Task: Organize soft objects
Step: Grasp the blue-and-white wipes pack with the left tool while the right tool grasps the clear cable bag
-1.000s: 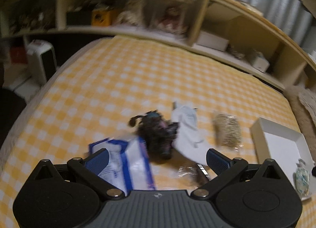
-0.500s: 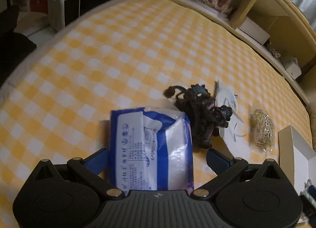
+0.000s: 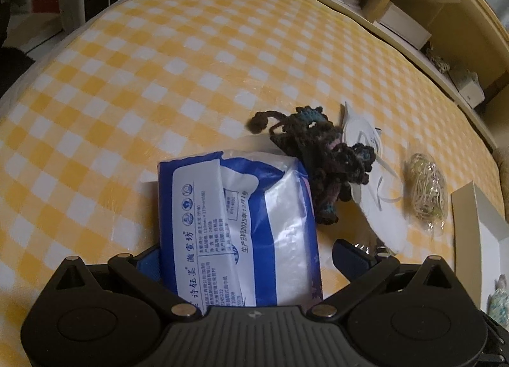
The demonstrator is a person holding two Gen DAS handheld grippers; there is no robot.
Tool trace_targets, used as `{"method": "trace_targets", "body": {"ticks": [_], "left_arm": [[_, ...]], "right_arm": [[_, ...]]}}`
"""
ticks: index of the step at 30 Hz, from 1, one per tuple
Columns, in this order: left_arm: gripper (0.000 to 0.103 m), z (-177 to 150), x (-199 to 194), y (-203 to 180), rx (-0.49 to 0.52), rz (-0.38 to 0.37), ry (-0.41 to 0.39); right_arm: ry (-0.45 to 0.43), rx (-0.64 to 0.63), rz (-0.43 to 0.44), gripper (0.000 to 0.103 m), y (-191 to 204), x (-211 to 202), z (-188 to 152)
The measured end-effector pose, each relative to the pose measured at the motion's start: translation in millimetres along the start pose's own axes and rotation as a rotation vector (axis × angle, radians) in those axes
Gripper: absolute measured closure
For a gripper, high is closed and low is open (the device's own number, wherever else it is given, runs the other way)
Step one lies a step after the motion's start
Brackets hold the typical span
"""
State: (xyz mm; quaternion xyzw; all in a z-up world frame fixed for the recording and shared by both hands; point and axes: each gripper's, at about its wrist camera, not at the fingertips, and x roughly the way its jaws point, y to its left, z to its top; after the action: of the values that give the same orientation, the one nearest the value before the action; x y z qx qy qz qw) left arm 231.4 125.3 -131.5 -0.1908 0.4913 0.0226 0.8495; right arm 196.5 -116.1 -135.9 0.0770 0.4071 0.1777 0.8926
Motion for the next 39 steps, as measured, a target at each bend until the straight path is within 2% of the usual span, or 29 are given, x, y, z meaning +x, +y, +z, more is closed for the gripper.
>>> {"method": "trace_targets", "body": {"ticks": [6,8,11,21,27,33,39], "left_arm": [[0.001,-2.3,1.5,-5.1,0.060,0.013,0.004],[0.002,-3.2,2.1,-5.4,0.082,0.005,0.011],[0.010,-7.1,1.1,-6.3,0.120,0.011,0.018],[0.028,-25.9,-9.1,-17.7,0.217,0.007,0.032],[0.034,-40.3,-18.0,-31.1,0.297,-0.036,0.035],[0.036,-45.9,-34.5,-38.1,0.325,-0.054,-0.023],[0.036,-49.4,-58.1,-45.4,0.332,-0.091,-0.098]], "right_arm": [[0.063,0.014,0.047,0.038,6.7,17.8,-5.4],[0.098,0.000,0.054,0.054,8.7,19.9,-9.7],[0.121,0.001,0.048,0.064,6.3,17.7,-14.7],[0.156,-0.013,0.065,0.070,5.3,-1.0,-28.3],[0.164,-0.026,0.016,0.077,2.8,-14.8,-32.3],[0.132,0.018,-0.010,0.080,-7.0,-26.6,-32.0],[0.049,0.047,-0.009,0.081,-12.1,-46.7,-25.3]]}}
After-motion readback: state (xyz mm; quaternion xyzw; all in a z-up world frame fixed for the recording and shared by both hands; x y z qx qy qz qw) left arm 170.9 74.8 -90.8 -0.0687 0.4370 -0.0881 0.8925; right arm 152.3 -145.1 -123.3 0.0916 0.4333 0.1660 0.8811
